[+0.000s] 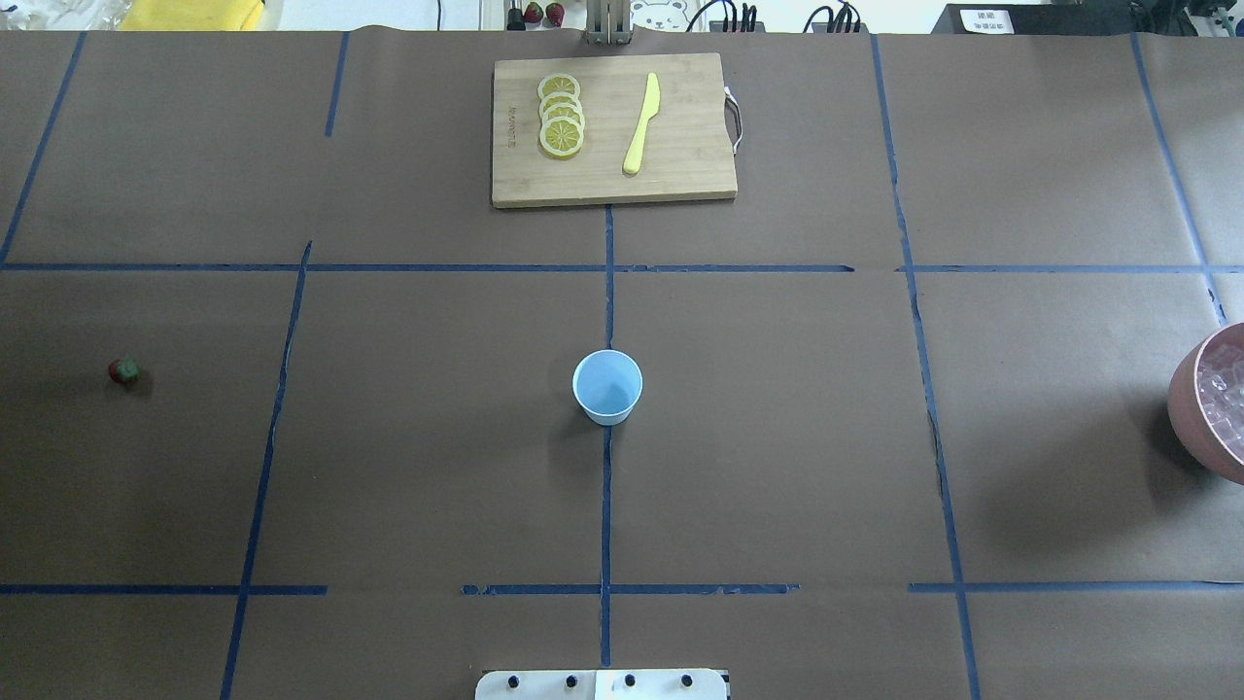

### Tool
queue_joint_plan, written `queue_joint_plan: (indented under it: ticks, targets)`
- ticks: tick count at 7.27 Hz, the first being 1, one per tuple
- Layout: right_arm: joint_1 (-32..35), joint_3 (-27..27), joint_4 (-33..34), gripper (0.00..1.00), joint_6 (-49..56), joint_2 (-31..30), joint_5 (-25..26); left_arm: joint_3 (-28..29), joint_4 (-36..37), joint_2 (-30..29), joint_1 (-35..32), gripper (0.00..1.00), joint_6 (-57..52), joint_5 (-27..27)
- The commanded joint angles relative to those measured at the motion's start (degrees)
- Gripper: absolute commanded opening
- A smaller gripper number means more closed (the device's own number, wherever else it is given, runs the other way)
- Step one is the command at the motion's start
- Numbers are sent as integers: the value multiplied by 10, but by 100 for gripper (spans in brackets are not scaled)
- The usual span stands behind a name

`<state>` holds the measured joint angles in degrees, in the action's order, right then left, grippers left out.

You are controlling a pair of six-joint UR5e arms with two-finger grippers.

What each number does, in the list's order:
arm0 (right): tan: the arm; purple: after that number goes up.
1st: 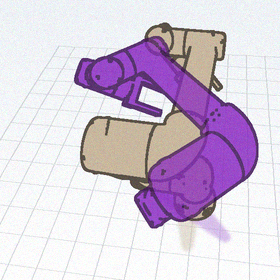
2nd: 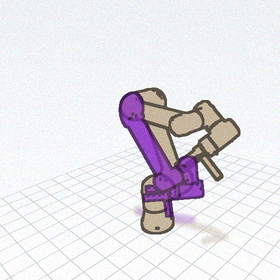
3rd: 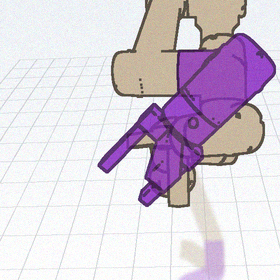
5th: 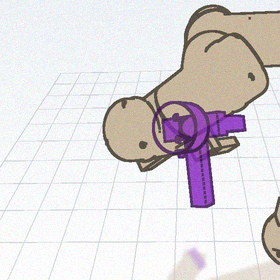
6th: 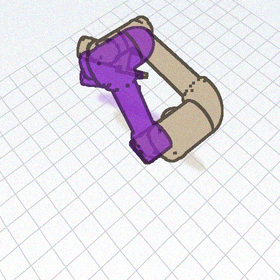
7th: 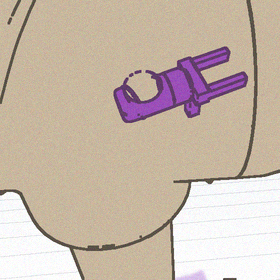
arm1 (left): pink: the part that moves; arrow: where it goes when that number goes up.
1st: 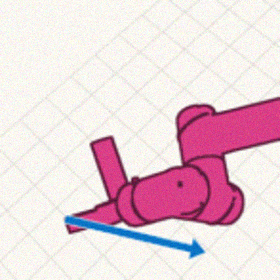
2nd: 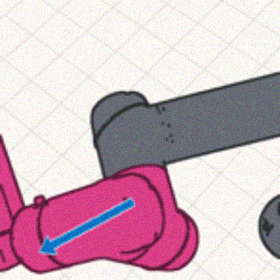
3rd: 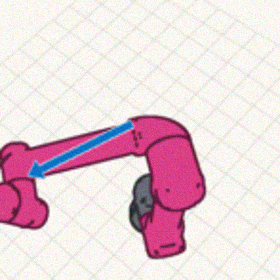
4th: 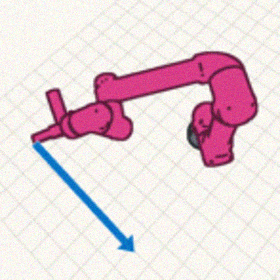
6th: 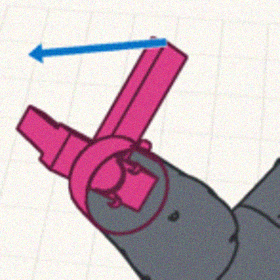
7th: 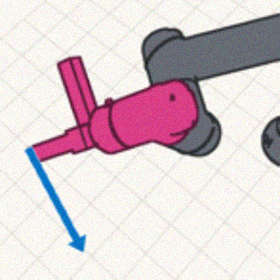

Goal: Put ice and strawberries in cup
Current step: 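Lower the right gripper over the pink bowl of ice cubes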

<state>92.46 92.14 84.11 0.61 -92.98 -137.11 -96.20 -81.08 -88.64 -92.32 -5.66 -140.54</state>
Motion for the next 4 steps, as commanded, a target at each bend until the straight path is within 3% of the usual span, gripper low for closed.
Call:
queue_joint_plan:
  ticks: [1, 4]
  targets:
    - [0, 3, -1, 99, 0, -2, 1, -7, -1, 3, -1, 100, -1, 0]
    - [-8, 6, 3, 100, -4, 1, 7, -11, 0, 2, -1, 100, 1, 0]
